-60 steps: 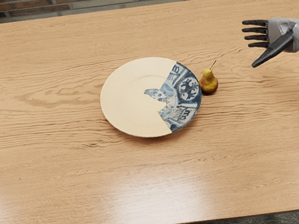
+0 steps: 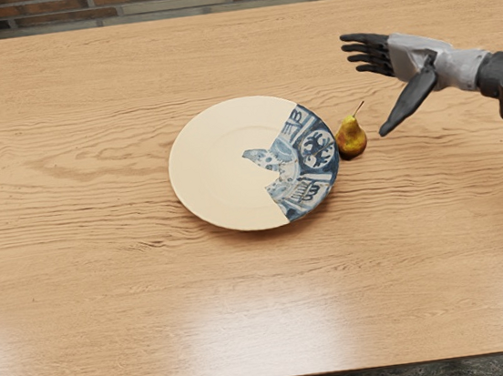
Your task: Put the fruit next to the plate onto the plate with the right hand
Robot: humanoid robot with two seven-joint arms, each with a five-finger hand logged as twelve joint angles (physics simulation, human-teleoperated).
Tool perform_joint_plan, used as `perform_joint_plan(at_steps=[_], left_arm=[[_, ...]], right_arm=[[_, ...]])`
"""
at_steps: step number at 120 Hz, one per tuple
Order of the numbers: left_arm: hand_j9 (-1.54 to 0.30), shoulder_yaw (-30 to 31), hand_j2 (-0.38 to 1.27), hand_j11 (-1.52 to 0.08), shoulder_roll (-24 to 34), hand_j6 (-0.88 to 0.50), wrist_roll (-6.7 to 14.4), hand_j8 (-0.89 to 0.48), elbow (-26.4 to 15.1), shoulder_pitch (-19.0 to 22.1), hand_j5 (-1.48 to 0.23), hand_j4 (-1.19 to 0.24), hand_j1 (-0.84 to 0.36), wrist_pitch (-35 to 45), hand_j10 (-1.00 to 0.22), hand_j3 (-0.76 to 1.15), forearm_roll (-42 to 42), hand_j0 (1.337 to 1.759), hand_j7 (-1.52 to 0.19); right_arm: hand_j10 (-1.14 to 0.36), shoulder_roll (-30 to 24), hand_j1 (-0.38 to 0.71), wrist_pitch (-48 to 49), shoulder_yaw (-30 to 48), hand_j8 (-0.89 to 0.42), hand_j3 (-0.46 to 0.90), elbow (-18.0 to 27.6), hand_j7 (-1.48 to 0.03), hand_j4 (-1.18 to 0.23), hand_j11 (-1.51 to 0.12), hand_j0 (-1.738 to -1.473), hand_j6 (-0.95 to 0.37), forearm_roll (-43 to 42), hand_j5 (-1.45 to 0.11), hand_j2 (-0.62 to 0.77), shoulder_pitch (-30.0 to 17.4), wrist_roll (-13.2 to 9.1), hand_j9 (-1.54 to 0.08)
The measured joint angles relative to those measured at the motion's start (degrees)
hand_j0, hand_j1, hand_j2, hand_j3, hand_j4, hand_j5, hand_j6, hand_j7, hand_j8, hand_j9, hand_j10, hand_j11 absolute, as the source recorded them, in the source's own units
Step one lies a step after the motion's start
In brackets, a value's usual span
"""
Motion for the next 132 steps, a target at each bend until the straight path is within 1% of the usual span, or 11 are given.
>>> perform_joint_plan(at_steps=[5,11,20,27,43,67,76,93,105,116,132], left_arm=[[0.00,0.0,0.00,0.00,0.0,0.00,0.0,0.00,0.0,0.0,0.00,0.00,0.35,0.0,0.00,0.00,0.0,1.658,0.00],[0.00,0.0,0.00,0.00,0.0,0.00,0.0,0.00,0.0,0.0,0.00,0.00,0.35,0.0,0.00,0.00,0.0,1.658,0.00],[0.00,0.0,0.00,0.00,0.0,0.00,0.0,0.00,0.0,0.0,0.00,0.00,0.35,0.0,0.00,0.00,0.0,1.658,0.00],[0.00,0.0,0.00,0.00,0.0,0.00,0.0,0.00,0.0,0.0,0.00,0.00,0.35,0.0,0.00,0.00,0.0,1.658,0.00],[0.00,0.0,0.00,0.00,0.0,0.00,0.0,0.00,0.0,0.0,0.00,0.00,0.35,0.0,0.00,0.00,0.0,1.658,0.00],[0.00,0.0,0.00,0.00,0.0,0.00,0.0,0.00,0.0,0.0,0.00,0.00,0.35,0.0,0.00,0.00,0.0,1.658,0.00],[0.00,0.0,0.00,0.00,0.0,0.00,0.0,0.00,0.0,0.0,0.00,0.00,0.35,0.0,0.00,0.00,0.0,1.658,0.00],[0.00,0.0,0.00,0.00,0.0,0.00,0.0,0.00,0.0,0.0,0.00,0.00,0.35,0.0,0.00,0.00,0.0,1.658,0.00],[0.00,0.0,0.00,0.00,0.0,0.00,0.0,0.00,0.0,0.0,0.00,0.00,0.35,0.0,0.00,0.00,0.0,1.658,0.00],[0.00,0.0,0.00,0.00,0.0,0.00,0.0,0.00,0.0,0.0,0.00,0.00,0.35,0.0,0.00,0.00,0.0,1.658,0.00],[0.00,0.0,0.00,0.00,0.0,0.00,0.0,0.00,0.0,0.0,0.00,0.00,0.35,0.0,0.00,0.00,0.0,1.658,0.00]], right_arm=[[-0.02,0.7,-0.33,0.0,-0.4,-0.02,0.00,-0.6,-0.03,-0.02,-0.03,-1.658,-0.02,-1.3,-0.03,0.00,-0.4,2.3,-0.03],[-0.02,1.7,-0.33,0.0,-0.7,-0.02,0.00,-1.4,-0.02,-0.02,-0.02,-1.658,-0.02,-2.3,-0.02,0.00,-1.0,4.0,-0.02],[-0.02,2.9,-0.33,-0.6,-1.1,-0.02,0.00,-2.4,-0.02,-0.02,-0.02,-1.658,-0.02,-3.0,-0.02,0.00,-2.1,5.5,-0.02],[-0.02,3.7,-0.33,-1.7,-1.3,-0.02,0.00,-4.3,-0.02,-0.02,-0.02,-1.658,-0.02,-2.1,-0.02,0.00,-2.5,6.1,-0.02],[-0.02,5.5,-0.33,-6.3,-1.6,-0.02,0.00,-7.6,-0.02,-0.02,-0.02,-1.658,-0.02,0.0,-0.02,0.00,-4.2,6.6,-0.02],[-0.02,8.4,-0.33,-11.9,-4.8,-0.02,0.00,-8.7,-0.02,-0.02,-0.02,-1.658,-0.02,0.9,-0.02,0.00,-6.4,7.0,-0.02],[-0.05,9.4,-0.29,-12.8,-5.2,-0.06,0.00,-9.0,-0.07,-0.06,-0.07,-1.658,-0.06,1.2,-0.07,-0.01,-6.8,7.0,-0.07],[-0.16,10.4,-0.16,-13.4,-5.7,-0.16,0.00,-9.5,-0.21,-0.16,-0.21,-1.658,-0.16,1.3,-0.21,-0.03,-7.3,7.0,-0.21],[-0.22,10.6,-0.09,-13.7,-6.0,-0.22,0.00,-9.6,-0.28,-0.22,-0.28,-1.658,-0.22,1.4,-0.28,-0.04,-7.5,7.3,-0.28],[-0.26,10.9,-0.05,-14.8,-6.1,-0.26,0.00,-9.6,-0.33,-0.26,-0.33,-1.658,-0.26,1.5,-0.33,-0.05,-7.9,8.1,-0.33],[-0.29,11.1,0.00,-15.5,-6.2,-0.29,0.00,-9.7,-0.38,-0.29,-0.38,-1.658,-0.29,1.5,-0.38,-0.05,-8.2,8.5,-0.38]])
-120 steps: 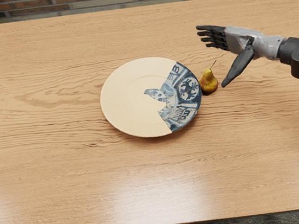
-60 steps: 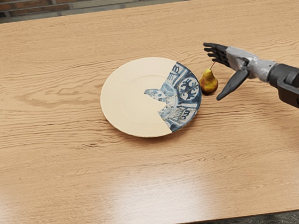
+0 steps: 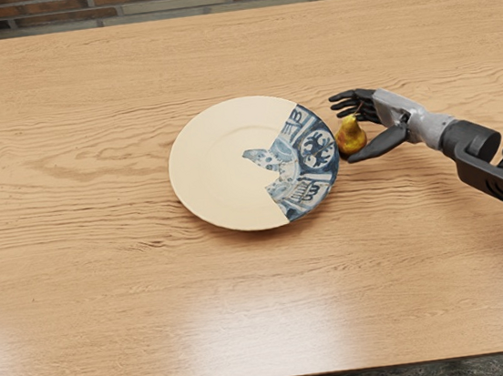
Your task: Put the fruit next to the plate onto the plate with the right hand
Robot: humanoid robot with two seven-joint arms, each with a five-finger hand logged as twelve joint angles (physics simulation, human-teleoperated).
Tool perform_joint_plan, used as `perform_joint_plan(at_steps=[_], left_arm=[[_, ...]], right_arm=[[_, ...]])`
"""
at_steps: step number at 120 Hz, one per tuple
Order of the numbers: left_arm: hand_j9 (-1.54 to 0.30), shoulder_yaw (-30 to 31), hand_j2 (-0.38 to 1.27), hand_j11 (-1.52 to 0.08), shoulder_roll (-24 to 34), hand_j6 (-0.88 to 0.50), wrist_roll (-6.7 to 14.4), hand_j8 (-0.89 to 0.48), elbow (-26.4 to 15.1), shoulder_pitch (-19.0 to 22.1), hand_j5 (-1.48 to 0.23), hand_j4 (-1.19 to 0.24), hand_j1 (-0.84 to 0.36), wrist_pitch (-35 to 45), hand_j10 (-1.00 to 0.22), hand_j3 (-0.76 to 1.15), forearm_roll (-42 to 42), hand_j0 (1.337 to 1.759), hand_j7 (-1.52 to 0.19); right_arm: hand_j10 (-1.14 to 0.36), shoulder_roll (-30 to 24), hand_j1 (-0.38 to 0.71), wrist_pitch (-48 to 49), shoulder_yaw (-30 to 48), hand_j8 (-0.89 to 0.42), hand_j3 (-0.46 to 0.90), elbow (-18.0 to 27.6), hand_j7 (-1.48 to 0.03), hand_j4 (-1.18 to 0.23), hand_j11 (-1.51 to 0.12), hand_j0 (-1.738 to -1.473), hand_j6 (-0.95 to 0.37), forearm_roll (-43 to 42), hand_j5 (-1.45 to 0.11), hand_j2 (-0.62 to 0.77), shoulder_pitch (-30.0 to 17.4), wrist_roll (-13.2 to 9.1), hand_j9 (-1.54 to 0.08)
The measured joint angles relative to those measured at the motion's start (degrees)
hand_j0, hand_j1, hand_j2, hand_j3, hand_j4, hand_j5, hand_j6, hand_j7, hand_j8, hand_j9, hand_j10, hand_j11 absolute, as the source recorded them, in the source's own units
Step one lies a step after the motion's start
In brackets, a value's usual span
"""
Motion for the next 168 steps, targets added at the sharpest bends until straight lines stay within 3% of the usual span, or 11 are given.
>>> perform_joint_plan(at_steps=[79,131,168], left_arm=[[0.00,0.0,0.00,0.00,0.0,0.00,0.0,0.00,0.0,0.0,0.00,0.00,0.35,0.0,0.00,0.00,0.0,1.658,0.00],[0.00,0.0,0.00,0.00,0.0,0.00,0.0,0.00,0.0,0.0,0.00,0.00,0.35,0.0,0.00,0.00,0.0,1.658,0.00],[0.00,0.0,0.00,0.00,0.0,0.00,0.0,0.00,0.0,0.0,0.00,0.00,0.35,0.0,0.00,0.00,0.0,1.658,0.00]], right_arm=[[-0.44,0.4,0.24,-1.1,-1.7,-0.50,0.00,0.0,-0.64,-0.50,-0.64,-1.658,-0.50,0.0,-0.63,-0.09,-0.4,1.0,-0.63],[-0.41,-2.4,0.30,3.6,-1.9,-0.48,0.00,0.5,-0.83,-0.64,-0.84,-1.657,-0.64,-0.1,-0.84,0.12,-0.6,4.1,-0.84],[-0.40,-5.3,0.33,9.2,-1.3,-0.48,0.00,1.8,-0.96,-0.73,-0.96,-1.656,-0.69,-0.1,-0.97,0.25,-0.1,4.6,-0.96]])
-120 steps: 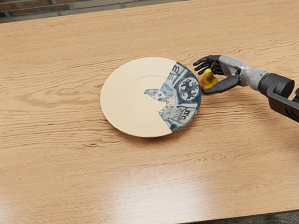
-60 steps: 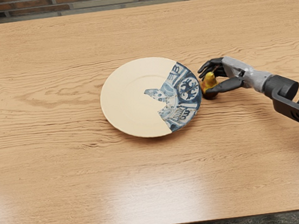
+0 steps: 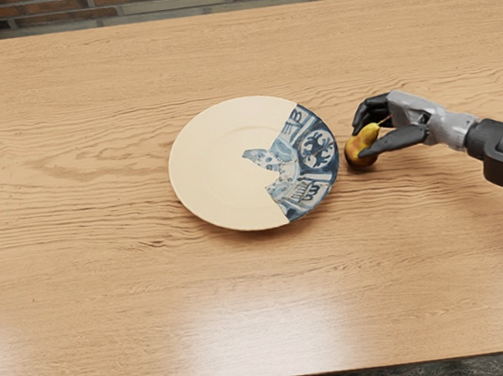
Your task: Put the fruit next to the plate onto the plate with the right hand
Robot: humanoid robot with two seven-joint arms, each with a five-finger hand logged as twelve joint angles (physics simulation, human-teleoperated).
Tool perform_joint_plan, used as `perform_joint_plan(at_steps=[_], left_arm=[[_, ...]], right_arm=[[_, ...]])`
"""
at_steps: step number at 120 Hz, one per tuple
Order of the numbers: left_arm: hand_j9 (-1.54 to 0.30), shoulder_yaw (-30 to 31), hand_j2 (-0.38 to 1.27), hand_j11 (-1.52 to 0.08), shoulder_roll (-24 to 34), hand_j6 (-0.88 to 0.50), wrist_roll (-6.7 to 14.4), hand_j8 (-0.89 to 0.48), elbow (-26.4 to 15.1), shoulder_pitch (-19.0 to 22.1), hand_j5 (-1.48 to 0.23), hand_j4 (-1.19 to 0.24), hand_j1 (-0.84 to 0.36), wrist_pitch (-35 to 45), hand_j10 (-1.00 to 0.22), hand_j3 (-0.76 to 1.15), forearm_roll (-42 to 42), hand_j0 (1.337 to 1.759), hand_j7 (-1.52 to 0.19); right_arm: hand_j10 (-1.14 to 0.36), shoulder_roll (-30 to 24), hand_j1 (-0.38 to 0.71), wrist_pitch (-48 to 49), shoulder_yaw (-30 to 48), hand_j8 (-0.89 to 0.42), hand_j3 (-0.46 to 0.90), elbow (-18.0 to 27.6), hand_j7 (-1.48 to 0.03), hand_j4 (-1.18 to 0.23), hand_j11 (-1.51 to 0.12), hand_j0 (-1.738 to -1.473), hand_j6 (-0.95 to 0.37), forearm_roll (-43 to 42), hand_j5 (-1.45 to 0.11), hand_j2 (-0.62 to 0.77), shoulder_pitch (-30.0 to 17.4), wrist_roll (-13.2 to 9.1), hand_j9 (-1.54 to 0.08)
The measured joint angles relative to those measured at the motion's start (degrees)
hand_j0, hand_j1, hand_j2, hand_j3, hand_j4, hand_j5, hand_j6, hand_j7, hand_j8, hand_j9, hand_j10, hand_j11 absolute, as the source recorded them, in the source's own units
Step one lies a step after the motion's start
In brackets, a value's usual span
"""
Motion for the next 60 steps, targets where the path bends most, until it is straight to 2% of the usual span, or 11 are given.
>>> perform_joint_plan(at_steps=[20,60], left_arm=[[0.00,0.0,0.00,0.00,0.0,0.00,0.0,0.00,0.0,0.0,0.00,0.00,0.35,0.0,0.00,0.00,0.0,1.658,0.00],[0.00,0.0,0.00,0.00,0.0,0.00,0.0,0.00,0.0,0.0,0.00,0.00,0.35,0.0,0.00,0.00,0.0,1.658,0.00]], right_arm=[[-0.38,-0.9,0.34,3.0,0.3,-0.45,0.00,1.0,-0.99,-0.75,-1.00,-1.655,-0.67,0.7,-1.01,0.27,0.9,0.0,-1.00],[-0.37,-4.4,0.35,5.9,0.3,-0.44,0.00,6.8,-1.01,-0.77,-1.00,-1.654,-0.66,4.3,-1.03,0.27,4.1,-0.2,-1.02]])
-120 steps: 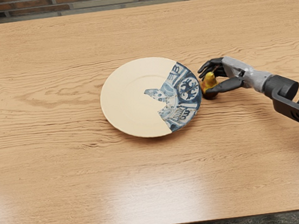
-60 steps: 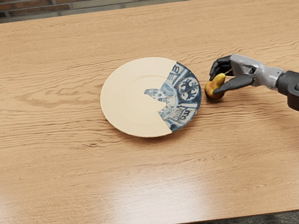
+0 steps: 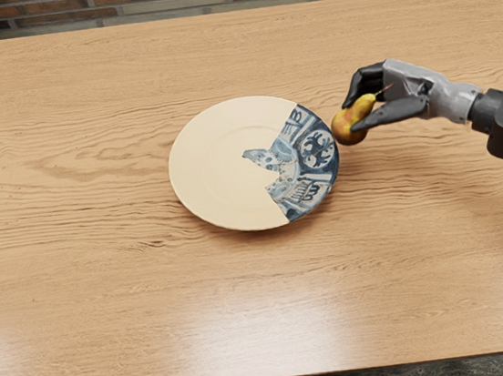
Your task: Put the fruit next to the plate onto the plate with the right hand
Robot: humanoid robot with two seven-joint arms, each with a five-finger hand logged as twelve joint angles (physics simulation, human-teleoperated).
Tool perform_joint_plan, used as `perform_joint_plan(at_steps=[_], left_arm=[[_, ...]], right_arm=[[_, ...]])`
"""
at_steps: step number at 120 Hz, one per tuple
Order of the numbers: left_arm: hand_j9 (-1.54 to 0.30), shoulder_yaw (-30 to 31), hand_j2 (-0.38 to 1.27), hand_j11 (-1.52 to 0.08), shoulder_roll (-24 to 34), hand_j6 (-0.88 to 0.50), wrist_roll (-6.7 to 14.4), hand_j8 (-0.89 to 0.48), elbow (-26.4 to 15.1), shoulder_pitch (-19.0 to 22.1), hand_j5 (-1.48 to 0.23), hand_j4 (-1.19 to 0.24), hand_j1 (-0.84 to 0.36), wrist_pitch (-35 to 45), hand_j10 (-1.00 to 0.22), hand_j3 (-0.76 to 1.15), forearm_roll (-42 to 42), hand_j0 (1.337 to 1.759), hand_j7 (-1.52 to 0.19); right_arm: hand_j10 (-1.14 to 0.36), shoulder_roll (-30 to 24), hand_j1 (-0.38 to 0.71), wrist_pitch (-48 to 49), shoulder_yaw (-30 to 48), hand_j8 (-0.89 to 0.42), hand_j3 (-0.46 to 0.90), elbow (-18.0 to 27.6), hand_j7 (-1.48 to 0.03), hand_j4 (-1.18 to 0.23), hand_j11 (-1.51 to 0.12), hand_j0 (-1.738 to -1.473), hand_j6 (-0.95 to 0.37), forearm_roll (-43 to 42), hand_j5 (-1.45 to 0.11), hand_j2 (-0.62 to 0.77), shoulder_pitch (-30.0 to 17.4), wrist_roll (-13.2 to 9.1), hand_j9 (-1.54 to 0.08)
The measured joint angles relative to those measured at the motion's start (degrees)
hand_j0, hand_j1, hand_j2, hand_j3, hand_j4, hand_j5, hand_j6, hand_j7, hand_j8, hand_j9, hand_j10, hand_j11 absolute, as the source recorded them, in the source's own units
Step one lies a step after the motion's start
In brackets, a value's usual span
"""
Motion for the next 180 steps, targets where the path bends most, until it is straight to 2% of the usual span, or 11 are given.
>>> perform_joint_plan(at_steps=[32,81,154,170,180], left_arm=[[0.00,0.0,0.00,0.00,0.0,0.00,0.0,0.00,0.0,0.0,0.00,0.00,0.35,0.0,0.00,0.00,0.0,1.658,0.00],[0.00,0.0,0.00,0.00,0.0,0.00,0.0,0.00,0.0,0.0,0.00,0.00,0.35,0.0,0.00,0.00,0.0,1.658,0.00],[0.00,0.0,0.00,0.00,0.0,0.00,0.0,0.00,0.0,0.0,0.00,0.00,0.35,0.0,0.00,0.00,0.0,1.658,0.00],[0.00,0.0,0.00,0.00,0.0,0.00,0.0,0.00,0.0,0.0,0.00,0.00,0.35,0.0,0.00,0.00,0.0,1.658,0.00],[0.00,0.0,0.00,0.00,0.0,0.00,0.0,0.00,0.0,0.0,0.00,0.00,0.35,0.0,0.00,0.00,0.0,1.658,0.00]], right_arm=[[-0.37,1.1,0.34,0.2,0.0,-0.44,0.00,2.0,-1.02,-0.77,-1.01,-1.654,-0.66,1.5,-1.04,0.26,2.0,-1.3,-1.02],[-0.36,7.6,0.35,0.2,-0.1,-0.43,0.00,2.3,-1.02,-0.78,-1.00,-1.654,-0.65,3.2,-1.04,0.27,3.2,-2.9,-1.02],[-0.37,13.8,0.34,-1.2,-3.8,-0.44,0.00,1.7,-1.01,-0.77,-1.00,-1.653,-0.66,2.8,-1.03,0.26,2.7,-3.2,-1.02],[-0.39,14.0,0.34,-1.4,-4.2,-0.46,0.00,1.7,-0.96,-0.73,-0.94,-1.654,-0.66,3.0,-0.97,0.22,2.7,-3.2,-0.96],[-0.40,14.0,0.28,-1.5,-4.2,-0.45,0.00,1.7,-0.83,-0.64,-0.82,-1.655,-0.59,3.2,-0.84,0.13,2.8,-3.2,-0.83]])
